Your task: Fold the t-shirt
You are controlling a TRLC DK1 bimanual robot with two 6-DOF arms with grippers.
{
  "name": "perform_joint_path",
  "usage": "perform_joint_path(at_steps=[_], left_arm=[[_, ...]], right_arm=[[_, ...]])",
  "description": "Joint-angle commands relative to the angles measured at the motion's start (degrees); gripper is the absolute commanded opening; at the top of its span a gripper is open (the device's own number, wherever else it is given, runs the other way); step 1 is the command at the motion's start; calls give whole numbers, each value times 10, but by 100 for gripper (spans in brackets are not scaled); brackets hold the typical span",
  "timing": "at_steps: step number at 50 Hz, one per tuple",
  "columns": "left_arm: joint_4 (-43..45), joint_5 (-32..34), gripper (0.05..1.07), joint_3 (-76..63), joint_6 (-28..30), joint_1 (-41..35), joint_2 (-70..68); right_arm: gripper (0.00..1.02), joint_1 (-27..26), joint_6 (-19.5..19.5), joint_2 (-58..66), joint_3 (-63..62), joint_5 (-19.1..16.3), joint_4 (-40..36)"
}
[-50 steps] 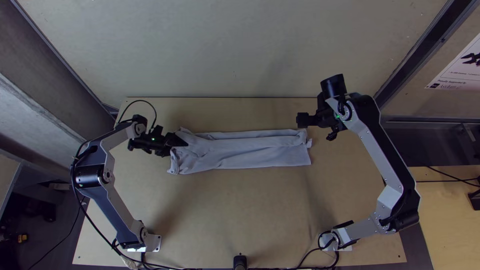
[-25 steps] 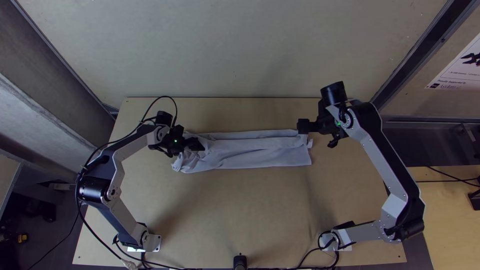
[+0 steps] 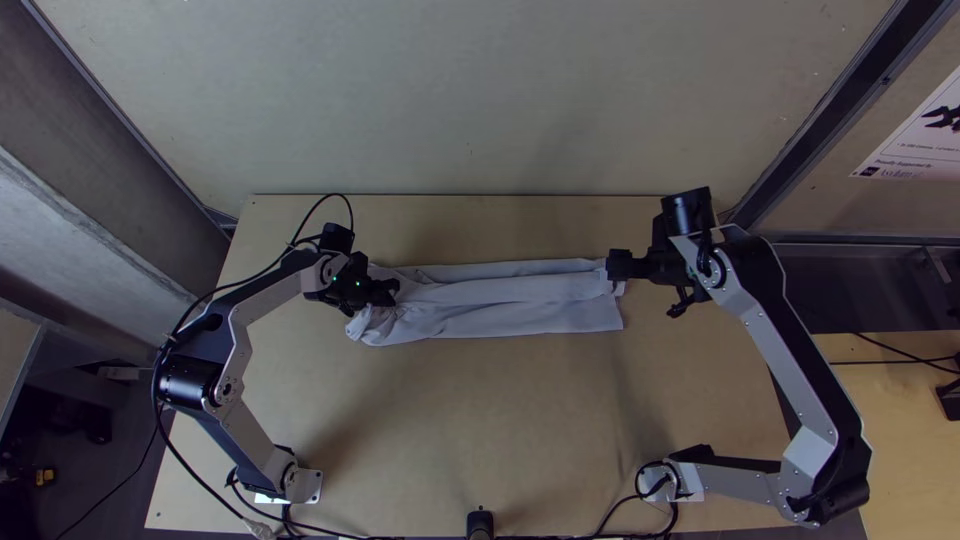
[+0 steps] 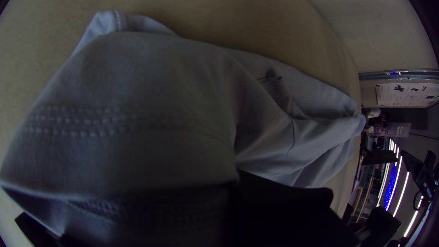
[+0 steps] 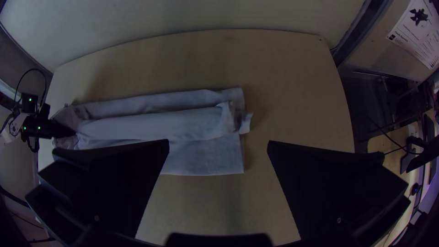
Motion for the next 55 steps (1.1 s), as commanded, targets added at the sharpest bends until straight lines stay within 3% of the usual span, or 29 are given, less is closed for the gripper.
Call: perform_joint_path(at_steps=[1, 16, 32, 44, 55], left_arm=[[-27, -28, 8, -9, 5, 24, -26], [-133, -86, 8, 61, 133, 165, -33], [-176, -156, 8, 129, 281, 302, -24], [-209, -268, 8, 168, 358, 316, -51], [-227, -304, 8, 180, 376, 263, -107]], right_arm=[[98, -18, 5, -23, -23, 5, 16], [98, -80, -14, -45, -46, 5, 55], [98, -96, -25, -68, -85, 5, 86], [98, -96, -24, -79, -96, 5, 94], [98, -96, -24, -90, -104, 5, 96]])
